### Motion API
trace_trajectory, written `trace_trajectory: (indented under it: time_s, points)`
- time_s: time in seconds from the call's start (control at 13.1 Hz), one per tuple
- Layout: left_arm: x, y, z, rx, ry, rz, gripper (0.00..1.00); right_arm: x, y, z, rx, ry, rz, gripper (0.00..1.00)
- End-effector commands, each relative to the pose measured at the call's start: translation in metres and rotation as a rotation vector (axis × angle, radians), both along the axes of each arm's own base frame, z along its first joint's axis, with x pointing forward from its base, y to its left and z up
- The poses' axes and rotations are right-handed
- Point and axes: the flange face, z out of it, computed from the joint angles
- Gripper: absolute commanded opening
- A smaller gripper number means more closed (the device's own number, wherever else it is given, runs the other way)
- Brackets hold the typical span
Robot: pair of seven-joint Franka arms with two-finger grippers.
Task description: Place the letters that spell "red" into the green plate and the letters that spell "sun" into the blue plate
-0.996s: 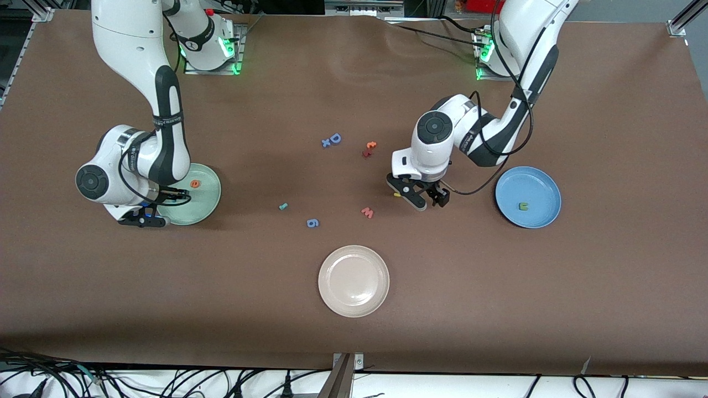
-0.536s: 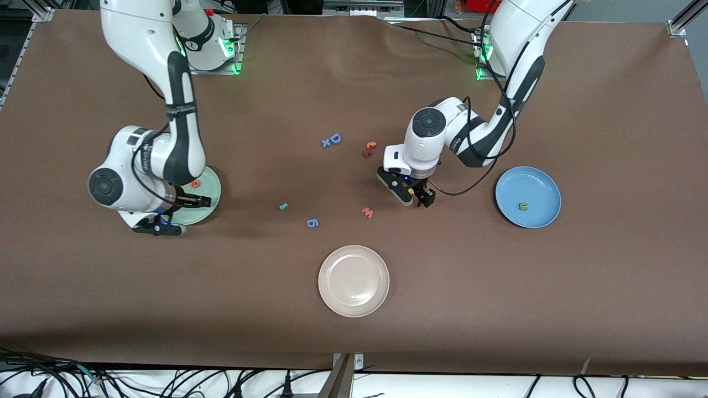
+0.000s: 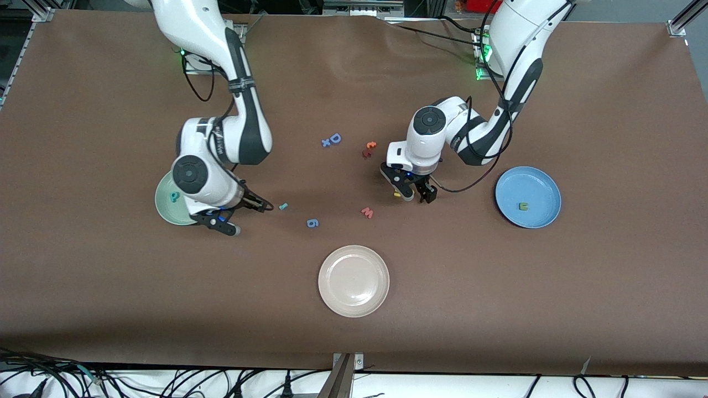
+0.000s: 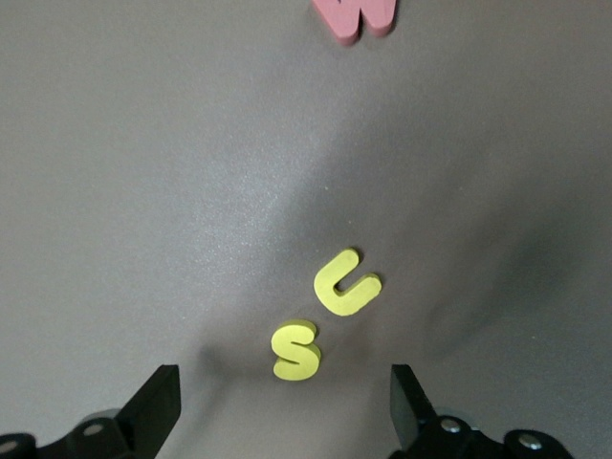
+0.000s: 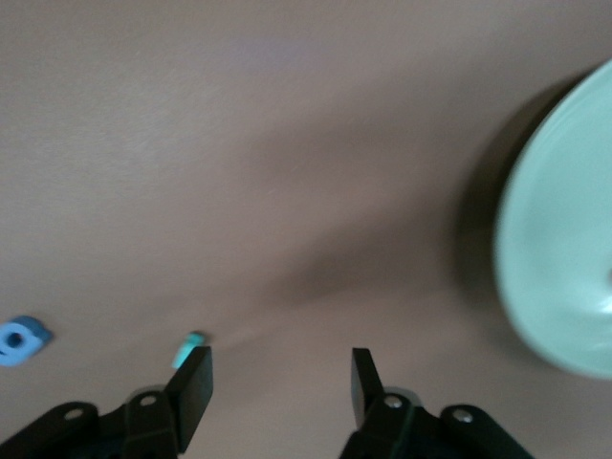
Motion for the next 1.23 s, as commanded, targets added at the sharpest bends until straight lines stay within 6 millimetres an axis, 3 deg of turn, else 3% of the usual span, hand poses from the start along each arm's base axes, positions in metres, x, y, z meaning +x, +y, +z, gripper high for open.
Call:
trace_trajectory:
  time_s: [0.0,0.15,0.77,1.0,1.15]
  points:
    - [0.001,0.006,-0.003,0.003,-0.013,-0.014,0.92,0.000,0.025,-0.018,-0.001,-0.030,-0.128,0.65]
    - [0.002,0.005,-0.006,0.004,-0.009,-0.011,0.92,-0.004,0.033,-0.028,-0.009,-0.031,-0.161,0.58]
    - [0.007,0.002,-0.008,-0.005,-0.010,-0.003,0.91,-0.019,0.061,-0.071,-0.010,-0.057,-0.220,0.50]
    - [0.010,0.000,-0.009,-0.008,-0.012,-0.003,0.91,-0.021,0.059,-0.077,-0.016,-0.064,-0.222,0.35]
    - [0.009,-0.001,-0.011,-0.008,-0.010,-0.005,0.91,-0.022,0.060,-0.076,-0.014,-0.063,-0.216,0.08]
